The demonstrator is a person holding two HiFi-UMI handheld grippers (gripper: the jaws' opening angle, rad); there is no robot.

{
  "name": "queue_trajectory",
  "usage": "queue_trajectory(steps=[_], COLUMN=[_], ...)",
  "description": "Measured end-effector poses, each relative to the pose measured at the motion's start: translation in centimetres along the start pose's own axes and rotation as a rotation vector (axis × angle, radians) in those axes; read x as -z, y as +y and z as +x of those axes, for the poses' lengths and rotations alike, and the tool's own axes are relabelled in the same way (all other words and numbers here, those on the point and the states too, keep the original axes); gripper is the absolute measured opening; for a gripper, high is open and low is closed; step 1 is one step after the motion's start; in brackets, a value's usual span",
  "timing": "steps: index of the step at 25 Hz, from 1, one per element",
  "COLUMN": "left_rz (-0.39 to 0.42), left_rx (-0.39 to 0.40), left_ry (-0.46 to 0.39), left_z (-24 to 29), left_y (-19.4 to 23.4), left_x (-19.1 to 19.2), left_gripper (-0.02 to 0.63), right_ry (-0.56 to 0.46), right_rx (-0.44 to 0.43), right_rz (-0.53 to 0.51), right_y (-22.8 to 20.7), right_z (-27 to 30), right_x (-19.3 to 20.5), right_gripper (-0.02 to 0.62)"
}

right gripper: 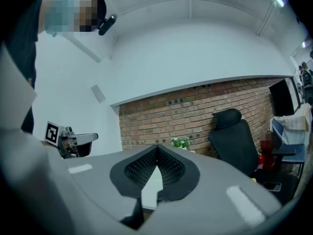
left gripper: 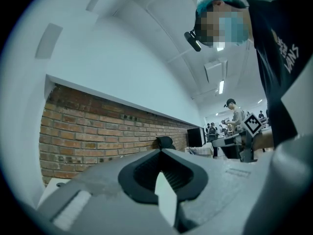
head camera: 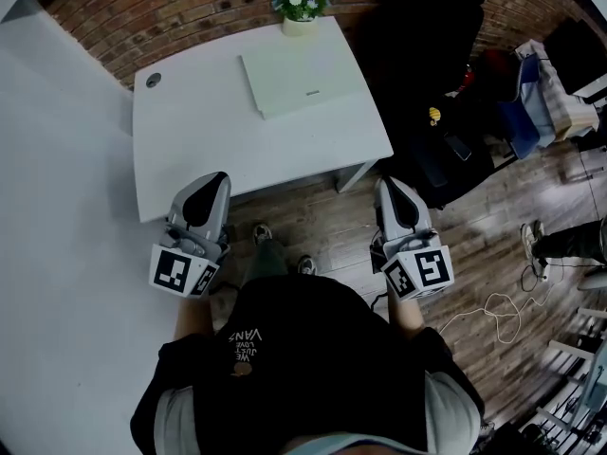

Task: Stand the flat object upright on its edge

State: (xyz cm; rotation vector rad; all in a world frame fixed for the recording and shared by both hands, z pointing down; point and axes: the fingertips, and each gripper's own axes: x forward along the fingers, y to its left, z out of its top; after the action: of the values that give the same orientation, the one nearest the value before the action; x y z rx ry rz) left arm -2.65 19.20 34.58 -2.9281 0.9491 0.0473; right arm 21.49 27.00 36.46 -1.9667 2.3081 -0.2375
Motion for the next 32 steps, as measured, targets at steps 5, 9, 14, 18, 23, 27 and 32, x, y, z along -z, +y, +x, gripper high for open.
queue_trajectory(steps=[5,9,14,18,23,27,32], left_rz=[-0.002,-0.007,0.002,0.010,0.021,0.028,0.040], left_rx=[0.010,0.026,0.060,0.102,0.159,0.207,0.265], left_ry=[-0.005,0.003,0.016,0.024,0.032,0.041,0.051], left_z=[1.6,3.0,4.9,6.6,8.8,10.2,11.7], left_y=[1.4,3.4,6.8,9.6,12.9,15.2,17.9], left_x=[0.3,0.5,0.9,1.1,1.3,1.6,2.1], left_gripper=[0.000,0.000,0.000,0.000,0.000,0.000,0.000], right_ry=[0.006,0.011,0.017,0.016,0.000,-0.006,0.004], right_rx=[-0.001,0.012,0.049,0.088,0.143,0.191,0.255], right_rz=[0.011,0.022,0.039,0.045,0.065,0.082,0.096], right_y=[-0.4,-0.5,-0.3,-0.1,0.2,0.5,0.8], right_z=[1.8,3.8,6.8,9.2,12.1,14.2,16.1], right_x=[0.3,0.3,0.8,1.0,1.4,1.8,2.6], right_gripper=[-0.002,-0.002,-0.002,-0.002,-0.002,-0.002,-0.002])
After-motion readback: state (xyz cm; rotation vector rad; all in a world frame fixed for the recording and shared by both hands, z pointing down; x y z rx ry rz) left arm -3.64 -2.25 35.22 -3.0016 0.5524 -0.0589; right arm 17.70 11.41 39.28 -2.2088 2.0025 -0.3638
